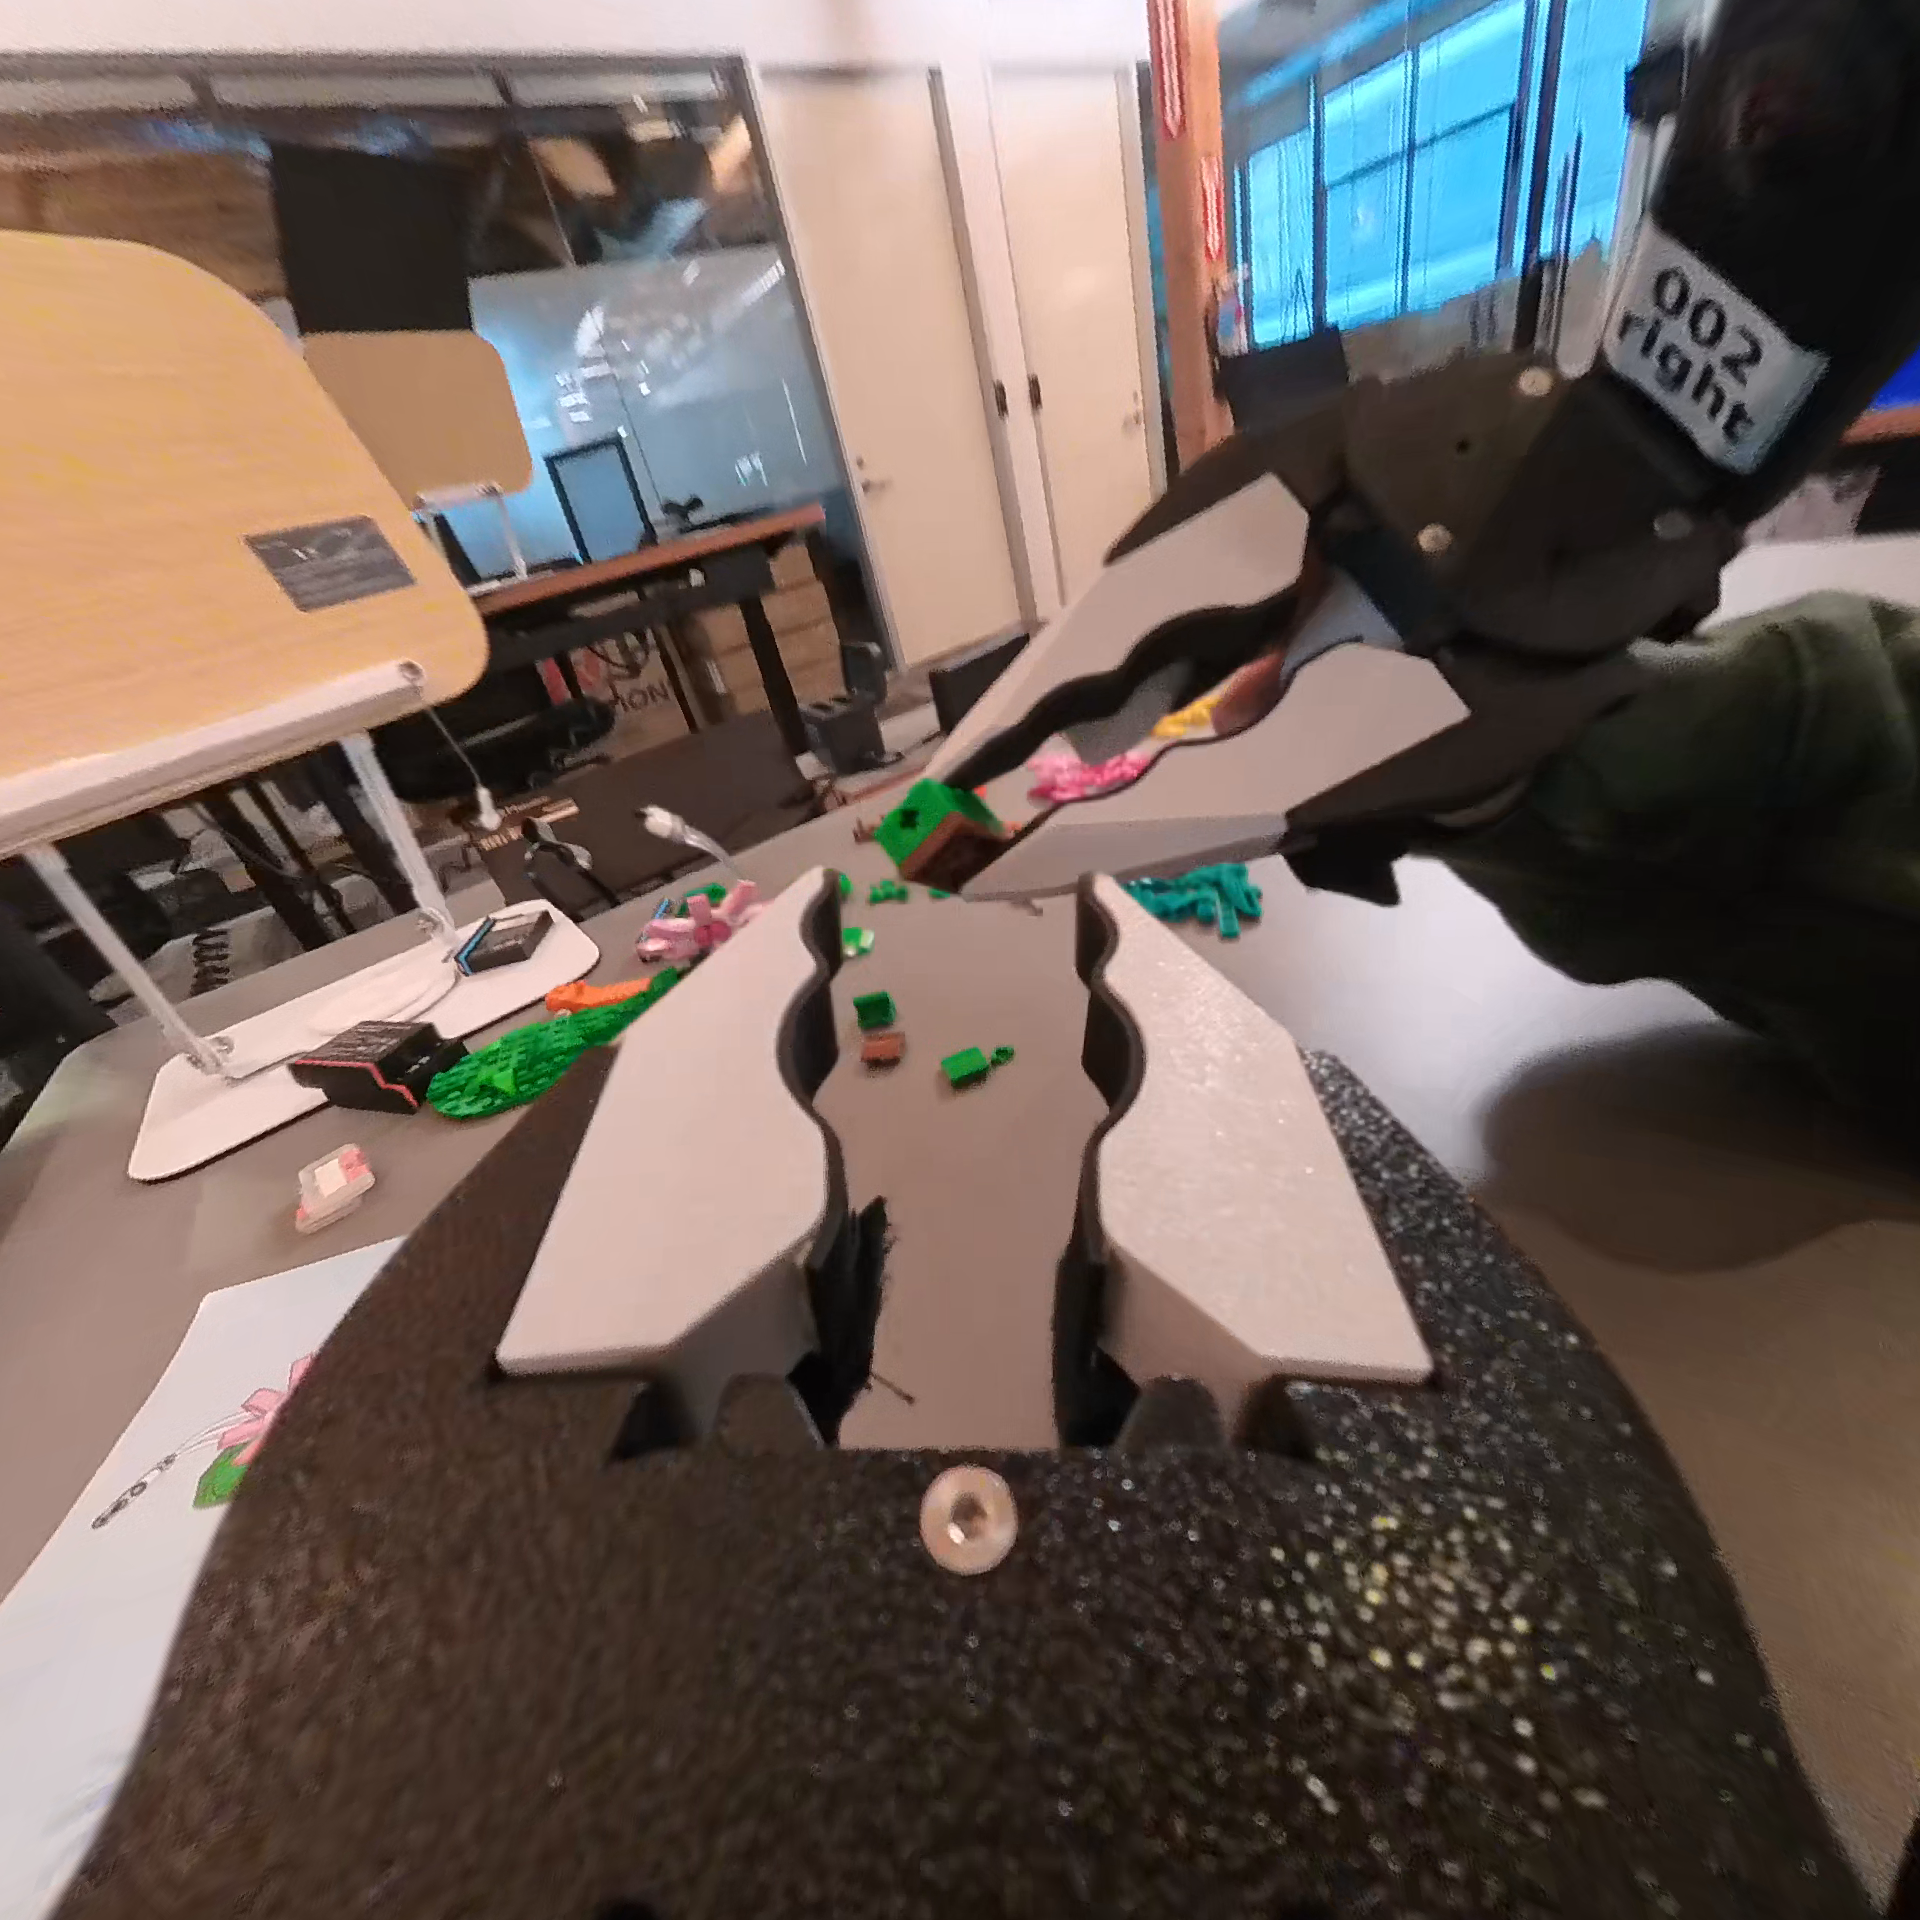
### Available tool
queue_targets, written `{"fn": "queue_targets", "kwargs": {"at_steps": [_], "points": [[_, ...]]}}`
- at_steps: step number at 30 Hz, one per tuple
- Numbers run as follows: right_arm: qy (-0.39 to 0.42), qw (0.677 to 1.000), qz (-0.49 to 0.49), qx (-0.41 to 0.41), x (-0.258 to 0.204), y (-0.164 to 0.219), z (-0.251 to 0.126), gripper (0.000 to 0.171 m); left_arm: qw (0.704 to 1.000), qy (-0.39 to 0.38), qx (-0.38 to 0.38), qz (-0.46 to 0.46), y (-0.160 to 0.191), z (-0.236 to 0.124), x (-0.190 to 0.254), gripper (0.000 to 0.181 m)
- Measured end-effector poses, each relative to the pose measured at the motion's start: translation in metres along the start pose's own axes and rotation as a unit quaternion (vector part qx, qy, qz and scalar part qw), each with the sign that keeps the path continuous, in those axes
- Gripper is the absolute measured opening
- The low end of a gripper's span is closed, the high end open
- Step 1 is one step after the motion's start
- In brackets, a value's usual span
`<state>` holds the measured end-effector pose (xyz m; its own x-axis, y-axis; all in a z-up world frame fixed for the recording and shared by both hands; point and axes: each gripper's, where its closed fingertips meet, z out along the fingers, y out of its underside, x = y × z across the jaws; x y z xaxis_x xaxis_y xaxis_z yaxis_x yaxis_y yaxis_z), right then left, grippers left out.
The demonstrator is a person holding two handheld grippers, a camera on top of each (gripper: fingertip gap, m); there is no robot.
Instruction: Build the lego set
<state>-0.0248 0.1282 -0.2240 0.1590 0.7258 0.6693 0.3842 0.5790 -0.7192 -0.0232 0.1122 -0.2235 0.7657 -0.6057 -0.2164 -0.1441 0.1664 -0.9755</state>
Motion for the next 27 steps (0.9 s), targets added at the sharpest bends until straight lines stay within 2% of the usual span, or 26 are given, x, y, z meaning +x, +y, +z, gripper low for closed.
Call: {"fn": "queue_targets", "kwargs": {"at_steps": [3, 7, 19, 27], "points": [[0.002, 1.000, 0.003, 0.007, 0.001, -0.001, -0.001, 0.017, 0.999, -0.013, 0.028, -0.022, -0.002, -0.004, -0.007, 0.040], [0.000, 1.000, 0.000, 0.004, 0.000, 0.000, 0.000, 0.017, 0.999, -0.012, 0.007, -0.044, 0.005, -0.001, -0.009, 0.040], [0.011, 1.000, -0.025, 0.010, 0.000, -0.004, -0.001, 0.017, 0.994, 0.027, 0.034, -0.099, 0.000, -0.001, -0.001, 0.045], [0.056, 0.983, -0.173, 0.013, -0.003, -0.009, -0.004, 0.017, 0.987, 0.039, 0.063, -0.142, -0.010, -0.004, -0.002, 0.047]]}}
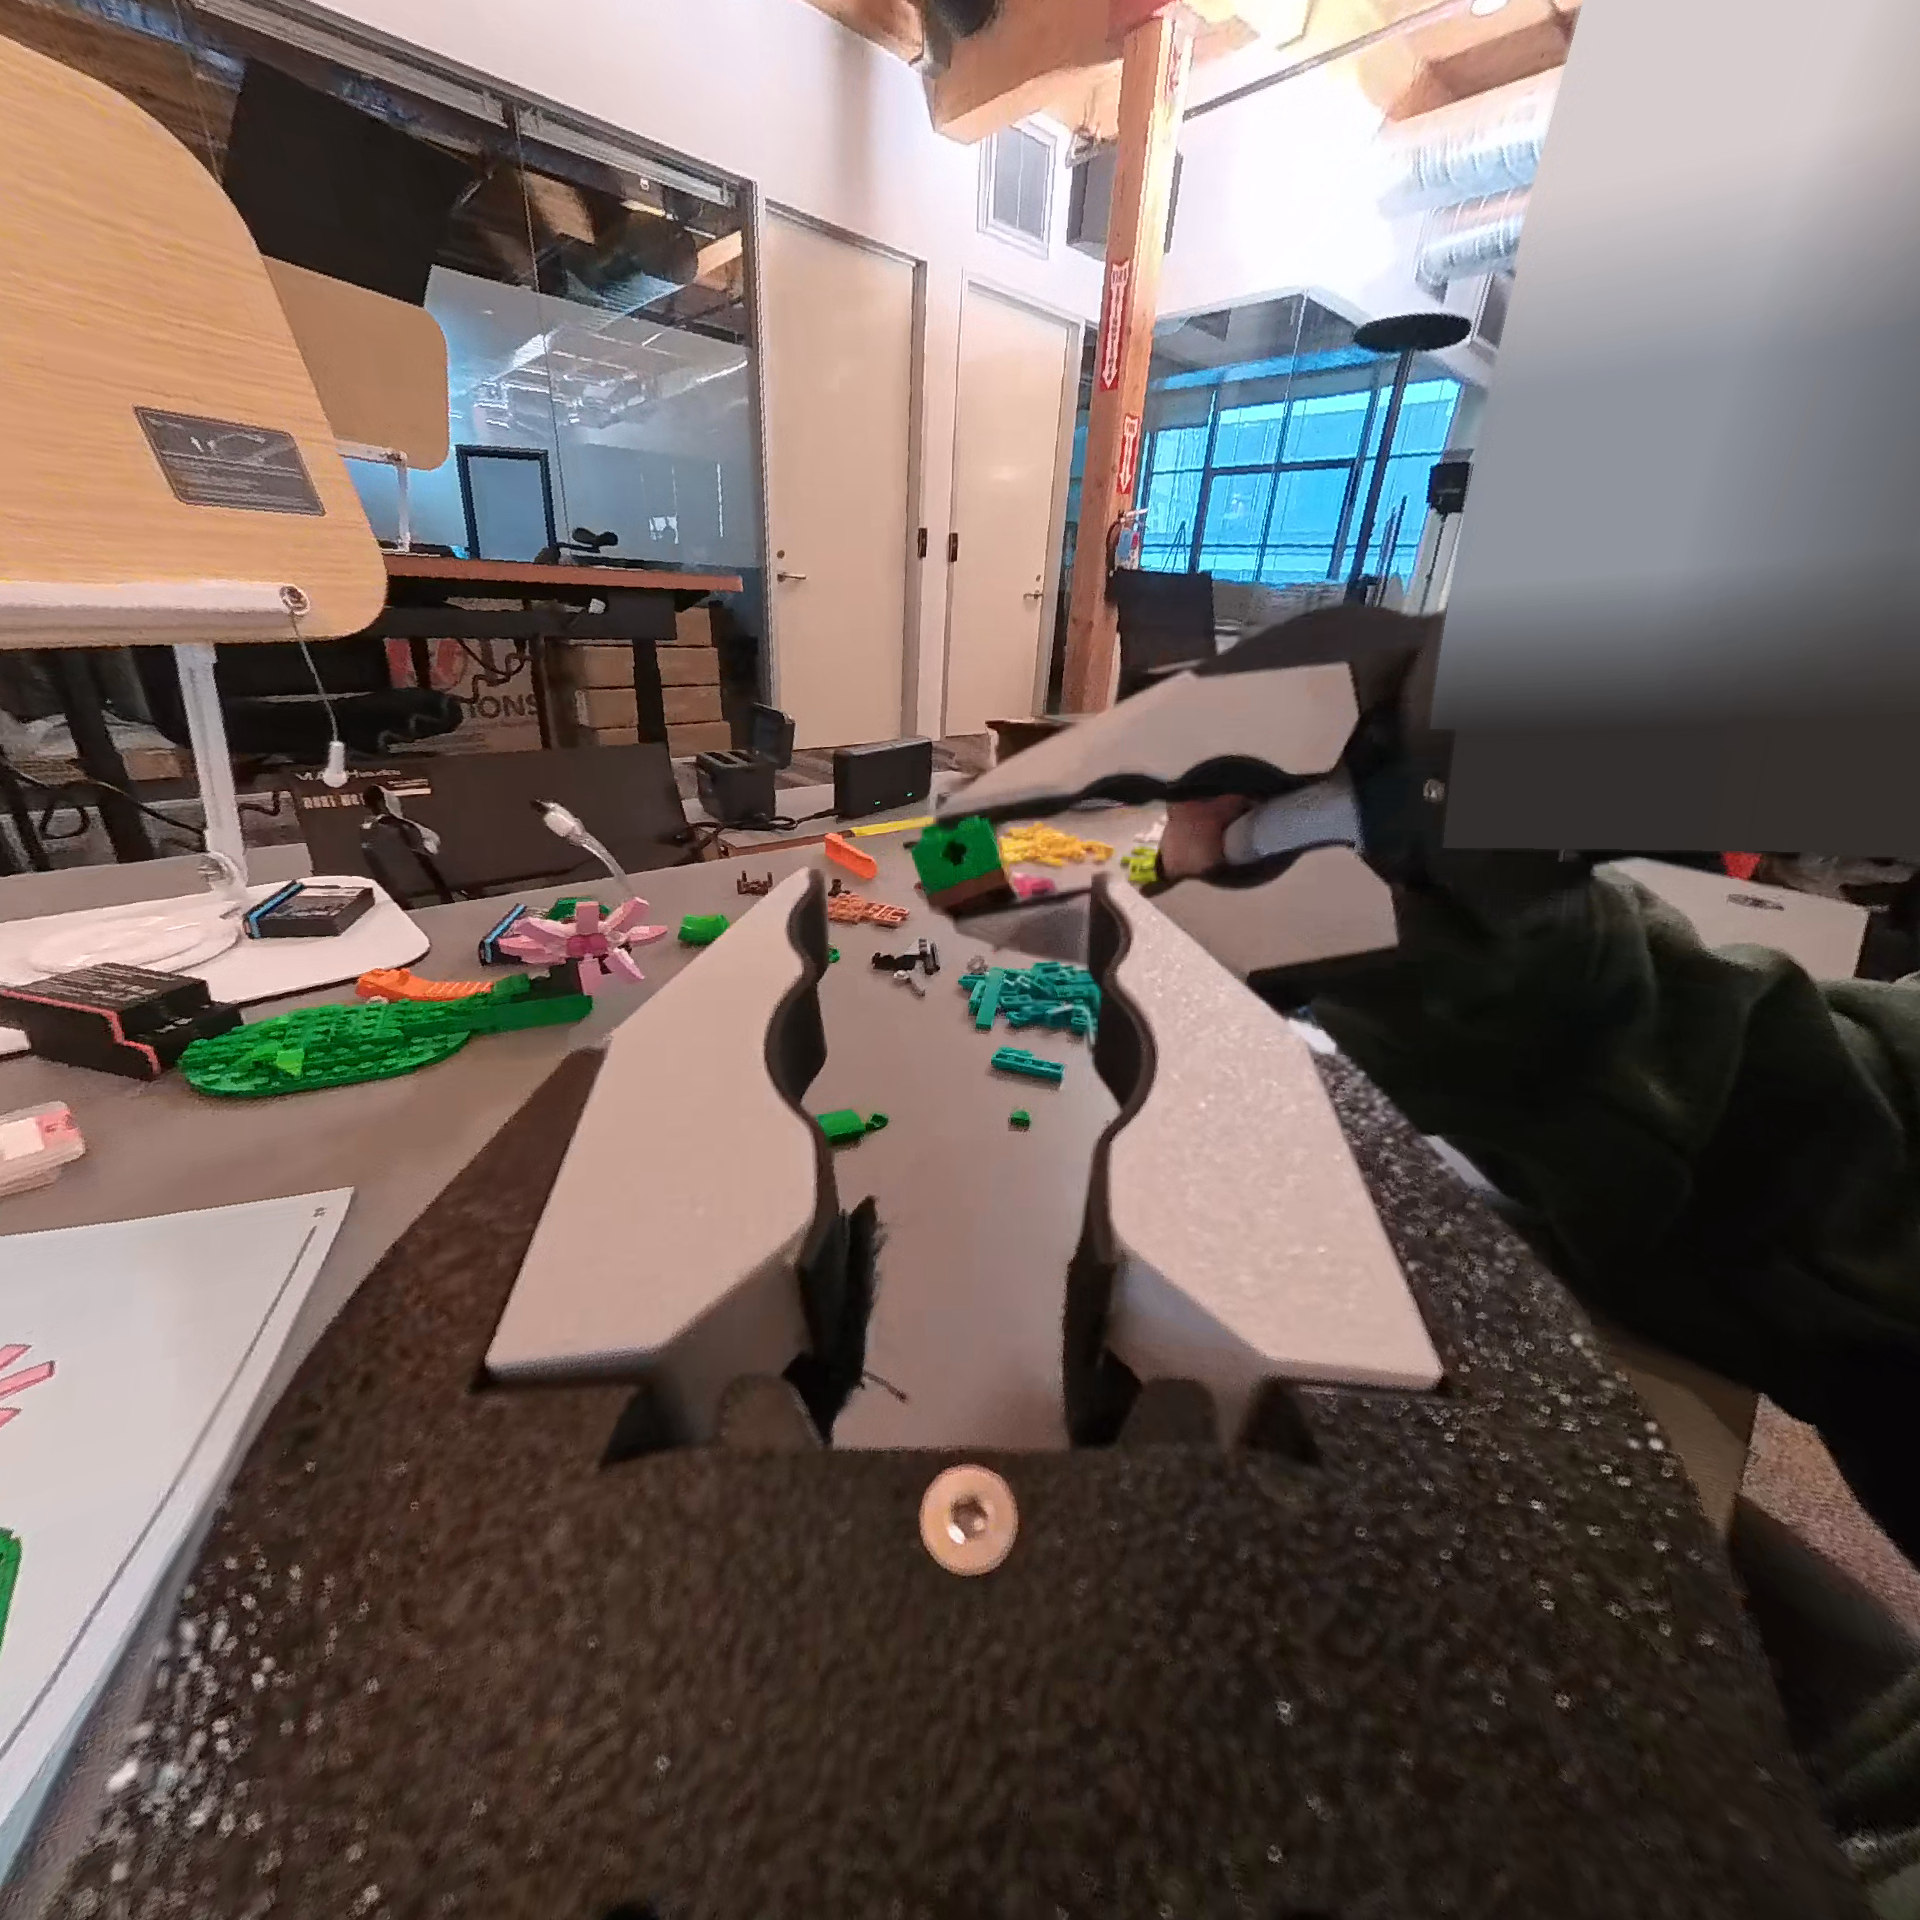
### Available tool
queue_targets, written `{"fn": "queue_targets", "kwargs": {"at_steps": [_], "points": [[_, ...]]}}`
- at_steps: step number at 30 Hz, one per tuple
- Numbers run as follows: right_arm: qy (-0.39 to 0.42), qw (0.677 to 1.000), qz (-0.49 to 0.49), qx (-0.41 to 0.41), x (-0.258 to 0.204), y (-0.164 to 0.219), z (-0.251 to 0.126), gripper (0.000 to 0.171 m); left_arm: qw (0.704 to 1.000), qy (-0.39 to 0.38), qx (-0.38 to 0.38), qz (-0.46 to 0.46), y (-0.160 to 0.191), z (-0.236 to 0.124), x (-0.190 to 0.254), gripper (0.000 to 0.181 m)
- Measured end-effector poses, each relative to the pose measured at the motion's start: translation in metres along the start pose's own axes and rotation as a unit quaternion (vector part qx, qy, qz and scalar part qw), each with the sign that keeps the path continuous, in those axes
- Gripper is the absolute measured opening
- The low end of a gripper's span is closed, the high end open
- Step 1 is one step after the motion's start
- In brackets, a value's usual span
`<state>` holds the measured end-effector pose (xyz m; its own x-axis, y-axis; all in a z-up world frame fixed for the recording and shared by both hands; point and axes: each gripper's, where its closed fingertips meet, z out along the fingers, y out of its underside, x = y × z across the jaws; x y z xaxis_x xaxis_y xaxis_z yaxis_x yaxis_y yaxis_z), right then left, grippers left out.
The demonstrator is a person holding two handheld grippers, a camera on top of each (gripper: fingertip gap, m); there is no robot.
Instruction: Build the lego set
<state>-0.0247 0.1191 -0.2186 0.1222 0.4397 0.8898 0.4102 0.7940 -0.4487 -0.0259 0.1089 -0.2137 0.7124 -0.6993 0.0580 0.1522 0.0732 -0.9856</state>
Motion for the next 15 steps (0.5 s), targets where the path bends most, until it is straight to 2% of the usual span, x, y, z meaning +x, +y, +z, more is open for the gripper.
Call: {"fn": "queue_targets", "kwargs": {"at_steps": [4, 8, 15], "points": [[-0.002, 0.998, -0.059, 0.008, -0.008, -0.005, 0.000, 0.017, 1.000, 0.003, 0.001, -0.013, -0.003, 0.000, 0.001, 0.047], [0.008, 0.996, -0.085, 0.009, -0.007, -0.006, -0.001, 0.017, 0.999, -0.002, -0.035, -0.025, 0.009, 0.003, -0.002, 0.043], [0.008, 0.994, -0.107, -0.002, -0.009, -0.003, 0.000, 0.017, 0.998, 0.017, -0.048, -0.032, 0.012, 0.004, 0.004, 0.016]]}}
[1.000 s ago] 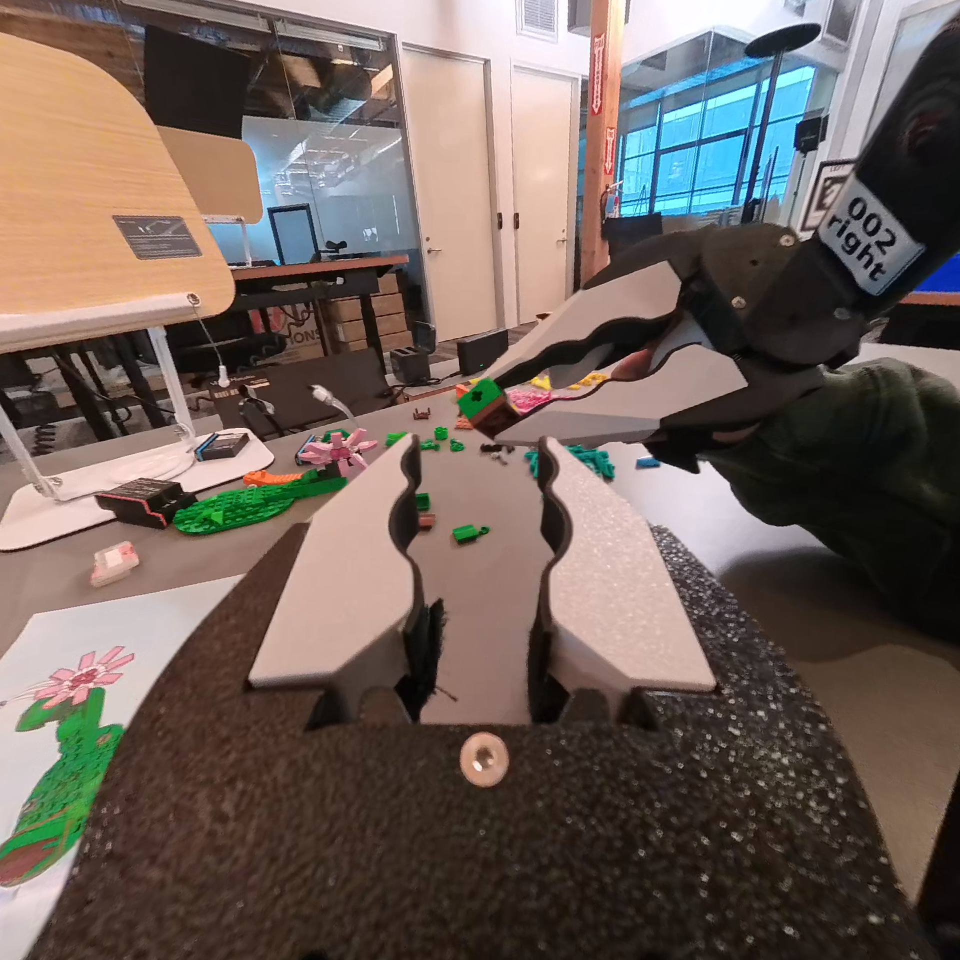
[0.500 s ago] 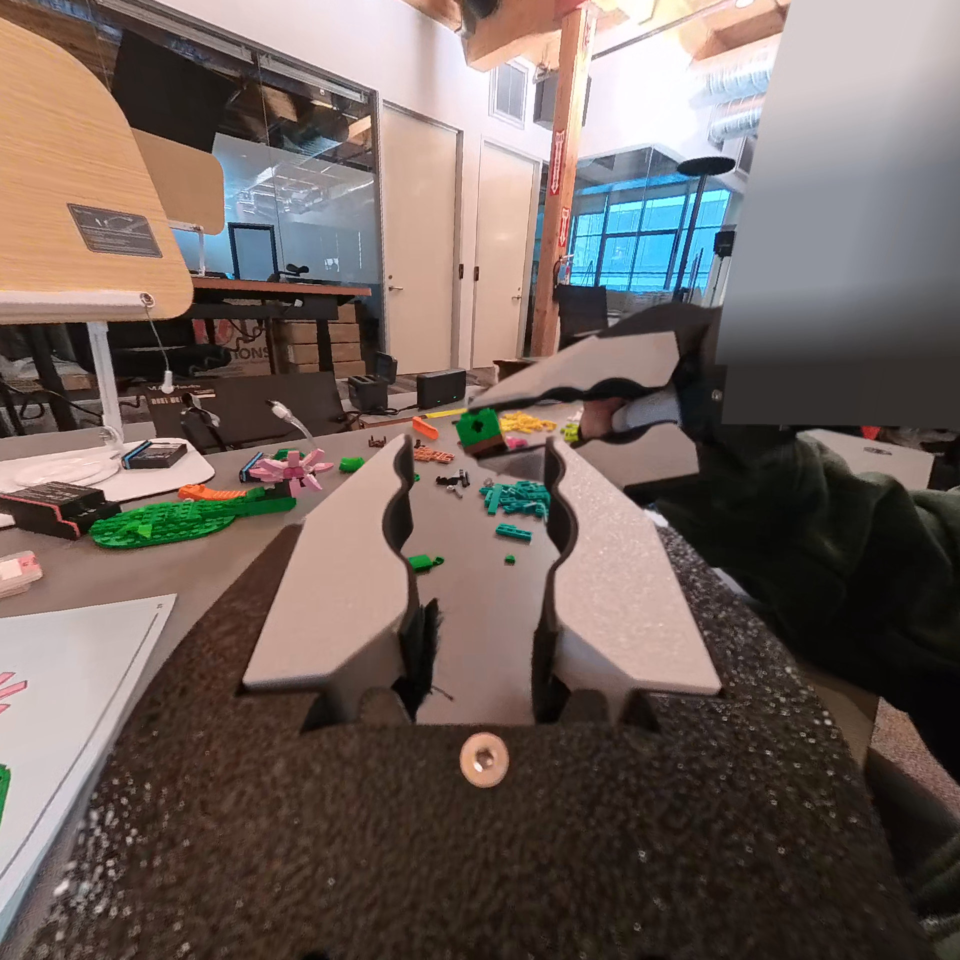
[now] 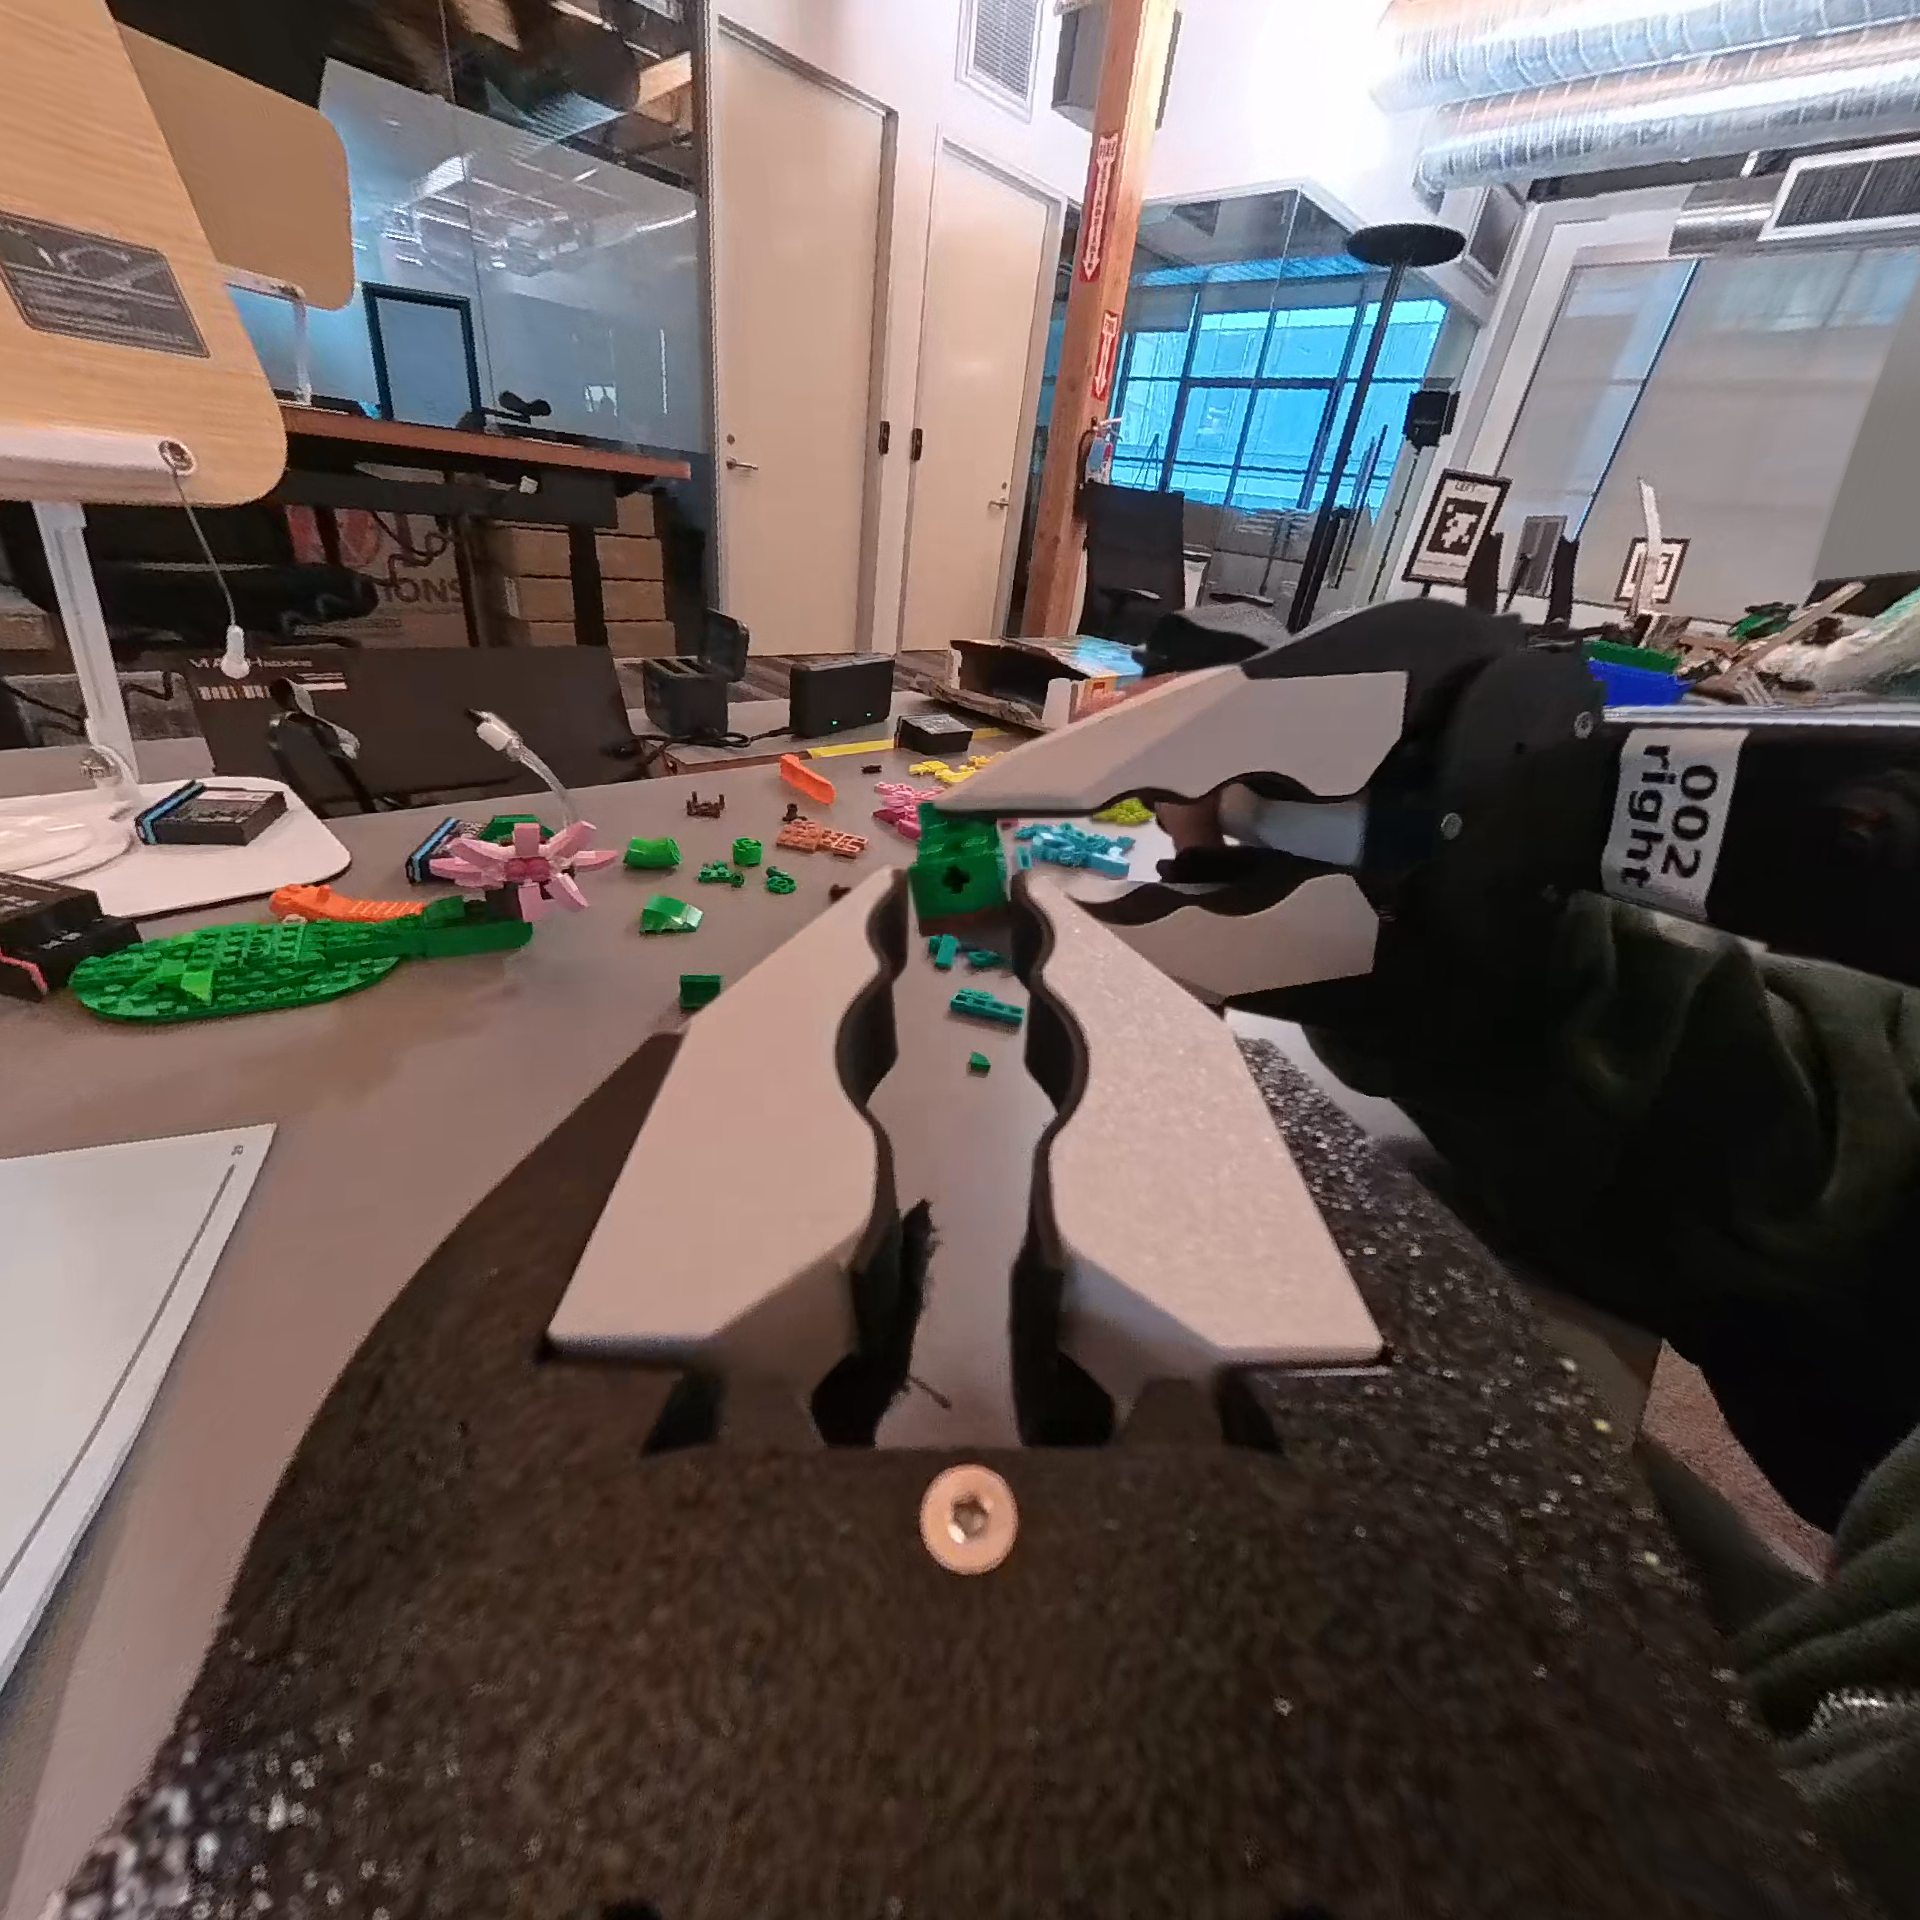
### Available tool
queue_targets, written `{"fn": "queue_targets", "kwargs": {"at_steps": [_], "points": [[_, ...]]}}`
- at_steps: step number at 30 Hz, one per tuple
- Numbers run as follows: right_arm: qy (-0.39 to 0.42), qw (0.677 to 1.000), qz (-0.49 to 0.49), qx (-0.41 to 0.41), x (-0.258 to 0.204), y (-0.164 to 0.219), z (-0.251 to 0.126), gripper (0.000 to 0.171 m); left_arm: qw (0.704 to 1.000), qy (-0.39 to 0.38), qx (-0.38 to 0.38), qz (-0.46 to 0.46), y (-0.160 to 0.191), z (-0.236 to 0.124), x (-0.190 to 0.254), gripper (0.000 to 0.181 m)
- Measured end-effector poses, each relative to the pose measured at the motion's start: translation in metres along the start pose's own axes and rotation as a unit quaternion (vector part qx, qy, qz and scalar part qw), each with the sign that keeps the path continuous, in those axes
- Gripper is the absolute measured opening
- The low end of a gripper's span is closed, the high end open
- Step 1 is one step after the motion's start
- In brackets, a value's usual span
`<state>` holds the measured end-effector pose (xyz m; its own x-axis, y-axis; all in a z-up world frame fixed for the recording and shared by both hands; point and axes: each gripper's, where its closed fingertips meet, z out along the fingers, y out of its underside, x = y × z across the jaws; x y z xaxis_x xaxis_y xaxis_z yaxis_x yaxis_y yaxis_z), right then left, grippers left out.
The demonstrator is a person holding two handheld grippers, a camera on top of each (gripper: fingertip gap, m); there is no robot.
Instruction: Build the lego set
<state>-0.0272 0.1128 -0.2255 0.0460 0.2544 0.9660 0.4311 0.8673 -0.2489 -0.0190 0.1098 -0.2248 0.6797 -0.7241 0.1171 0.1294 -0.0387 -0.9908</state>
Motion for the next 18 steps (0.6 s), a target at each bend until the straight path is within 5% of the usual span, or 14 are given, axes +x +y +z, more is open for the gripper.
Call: {"fn": "queue_targets", "kwargs": {"at_steps": [18], "points": [[0.013, 1.000, -0.023, -0.007, 0.0003, 0.0018, 0.0024, 0.017, 0.999, -0.016, -0.016, 0.050, 0.0024, 0.0008, -0.0005, 0.014]]}}
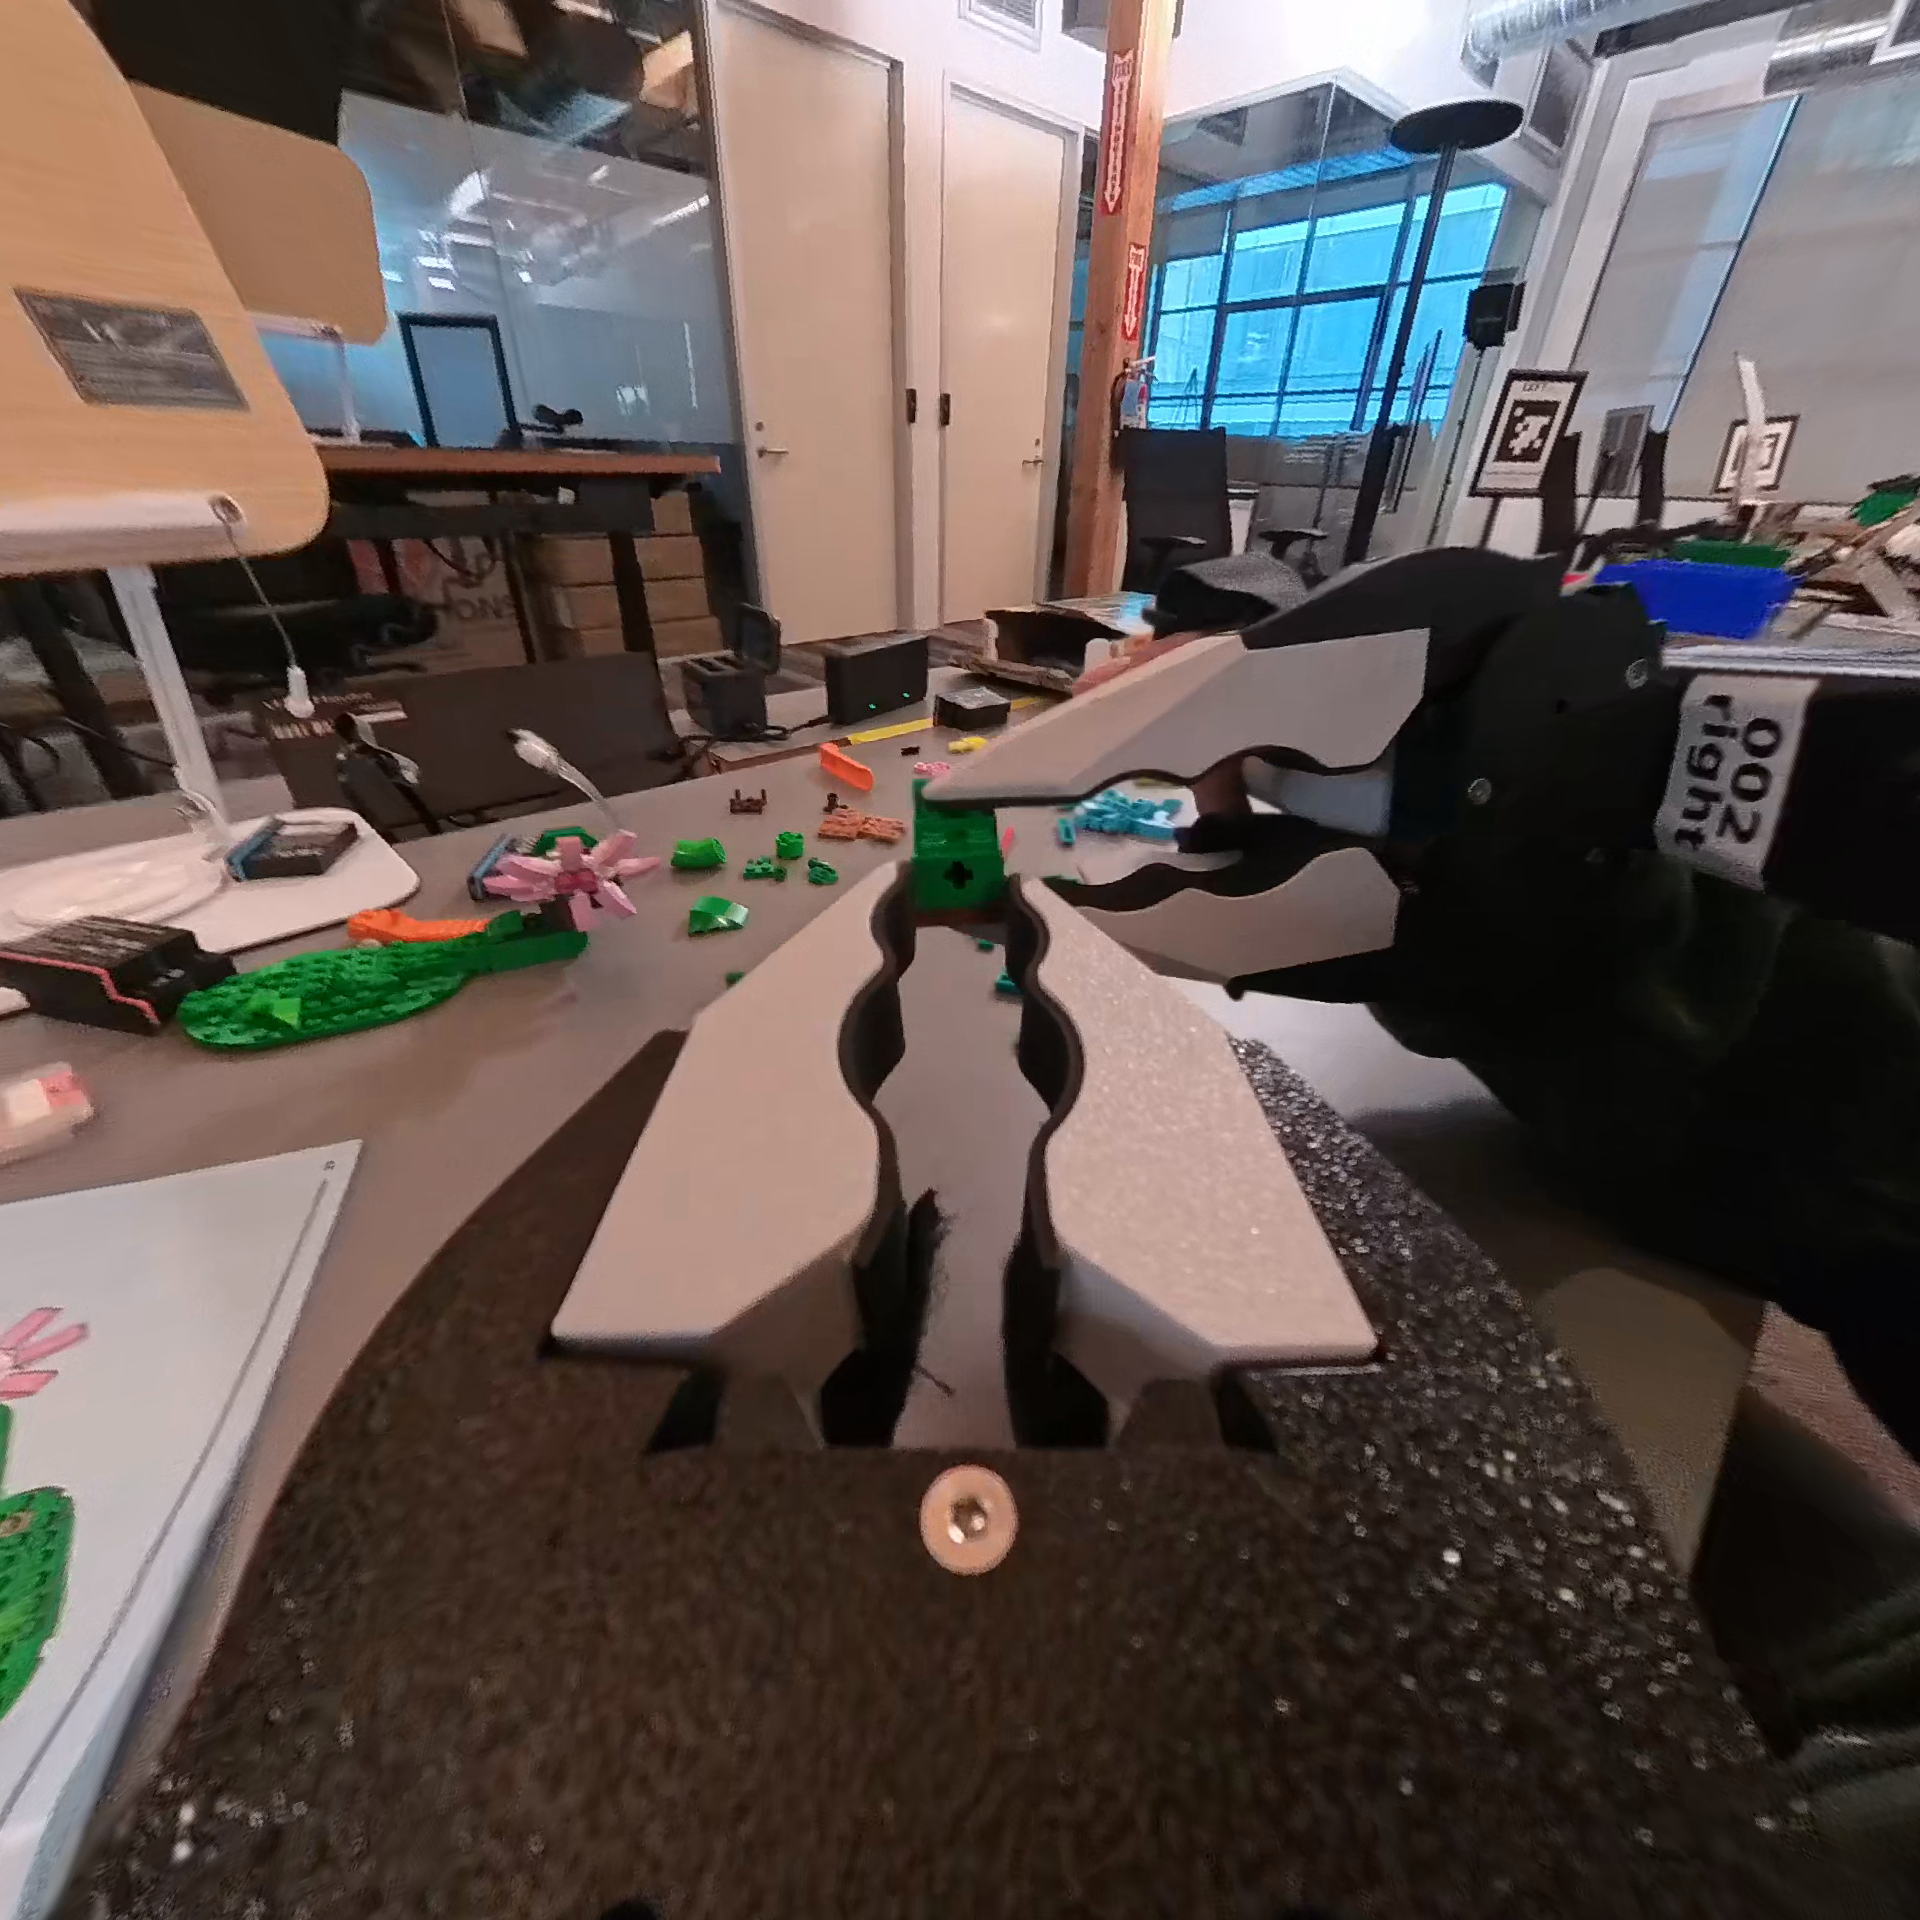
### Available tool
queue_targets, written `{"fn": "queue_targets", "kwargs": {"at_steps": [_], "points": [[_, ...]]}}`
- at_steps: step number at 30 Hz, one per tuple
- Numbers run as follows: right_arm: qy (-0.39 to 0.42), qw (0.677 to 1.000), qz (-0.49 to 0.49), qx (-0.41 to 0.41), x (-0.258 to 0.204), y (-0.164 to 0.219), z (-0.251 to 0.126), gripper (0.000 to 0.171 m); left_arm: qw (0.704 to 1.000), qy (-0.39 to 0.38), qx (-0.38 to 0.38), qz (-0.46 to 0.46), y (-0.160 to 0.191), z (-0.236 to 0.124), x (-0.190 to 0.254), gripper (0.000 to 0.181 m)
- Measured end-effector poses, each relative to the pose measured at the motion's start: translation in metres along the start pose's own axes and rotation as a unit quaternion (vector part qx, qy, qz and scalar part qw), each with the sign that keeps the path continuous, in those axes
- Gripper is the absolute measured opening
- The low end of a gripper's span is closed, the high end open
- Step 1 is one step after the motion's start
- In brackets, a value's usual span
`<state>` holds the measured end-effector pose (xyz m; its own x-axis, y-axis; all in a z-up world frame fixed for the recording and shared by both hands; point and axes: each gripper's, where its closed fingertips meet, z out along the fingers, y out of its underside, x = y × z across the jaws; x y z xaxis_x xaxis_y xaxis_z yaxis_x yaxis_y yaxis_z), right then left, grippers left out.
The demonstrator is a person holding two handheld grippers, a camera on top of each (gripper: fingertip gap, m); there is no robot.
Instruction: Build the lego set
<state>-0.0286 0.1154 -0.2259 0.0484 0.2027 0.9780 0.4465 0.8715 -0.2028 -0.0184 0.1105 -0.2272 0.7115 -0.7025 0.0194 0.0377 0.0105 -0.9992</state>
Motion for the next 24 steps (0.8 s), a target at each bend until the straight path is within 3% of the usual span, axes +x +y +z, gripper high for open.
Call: {"fn": "queue_targets", "kwargs": {"at_steps": [7, 10, 14, 20, 24], "points": [[-0.025, 0.989, 0.145, -0.017, 0.006, 0.016, -0.002, 0.045, 0.995, -0.068, 0.061, 0.048, -0.011, -0.015, -0.022, 0.014], [0.007, 0.973, 0.226, -0.033, 0.021, 0.035, -0.005, 0.046, 0.989, -0.100, 0.069, 0.080, -0.007, -0.019, -0.030, 0.014], [0.015, 0.933, 0.338, -0.123, 0.019, 0.082, -0.003, 0.044, 0.980, -0.147, 0.072, 0.116, -0.002, -0.024, -0.045, 0.014], [-0.071, 0.863, 0.458, -0.200, -0.028, 0.114, 0.001, 0.043, 0.987, -0.079, 0.044, 0.136, 0.011, -0.007, -0.027, 0.014], [-0.133, 0.831, 0.494, -0.215, -0.053, 0.113, 0.001, 0.031, 0.988, -0.063, 0.036, 0.136, 0.014, -0.004, -0.023, 0.014]]}}
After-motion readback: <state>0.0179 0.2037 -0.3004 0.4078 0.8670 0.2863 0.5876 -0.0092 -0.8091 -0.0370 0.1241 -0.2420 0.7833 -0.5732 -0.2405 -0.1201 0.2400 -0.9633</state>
